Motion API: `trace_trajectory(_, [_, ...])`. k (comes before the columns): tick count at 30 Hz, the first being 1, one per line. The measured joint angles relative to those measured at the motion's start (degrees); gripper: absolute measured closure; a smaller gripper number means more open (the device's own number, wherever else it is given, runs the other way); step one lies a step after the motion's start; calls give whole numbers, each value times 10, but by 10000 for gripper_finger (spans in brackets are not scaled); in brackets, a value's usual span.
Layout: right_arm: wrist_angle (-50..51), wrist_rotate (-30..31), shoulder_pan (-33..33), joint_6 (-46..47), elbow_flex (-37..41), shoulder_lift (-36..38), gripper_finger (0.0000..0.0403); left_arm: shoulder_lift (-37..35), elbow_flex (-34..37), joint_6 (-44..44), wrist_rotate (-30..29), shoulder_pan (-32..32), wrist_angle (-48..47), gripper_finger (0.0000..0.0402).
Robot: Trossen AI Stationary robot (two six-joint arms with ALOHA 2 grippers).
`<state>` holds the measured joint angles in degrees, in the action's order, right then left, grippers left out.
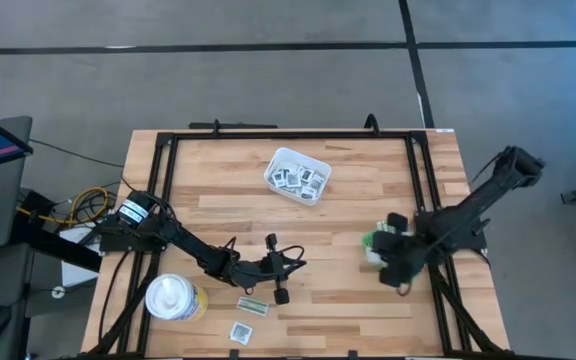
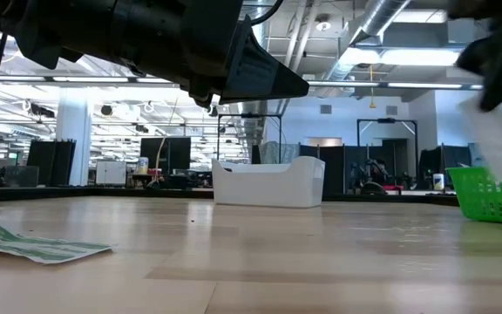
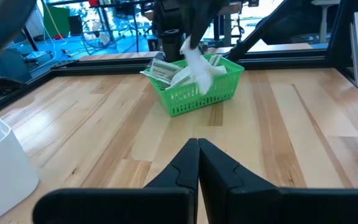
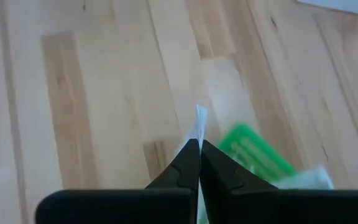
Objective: Pick & Place First Aid Supplies
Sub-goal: Put the bandage pack into the green bin
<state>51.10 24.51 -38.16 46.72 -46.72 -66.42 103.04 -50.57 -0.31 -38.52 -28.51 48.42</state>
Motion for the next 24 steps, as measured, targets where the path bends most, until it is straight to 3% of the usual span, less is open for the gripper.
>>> trace_trajectory(8, [97,6,-93,90,0,92,403,0,0,-2,0,0,0,395])
trace_trajectory(13, [167,-5,-113,179,9,102,403,0,0,-2,0,0,0,395])
trace_trajectory(24, [87,-6,-112,159,37,58,384,0,0,-13,0,2,0,395])
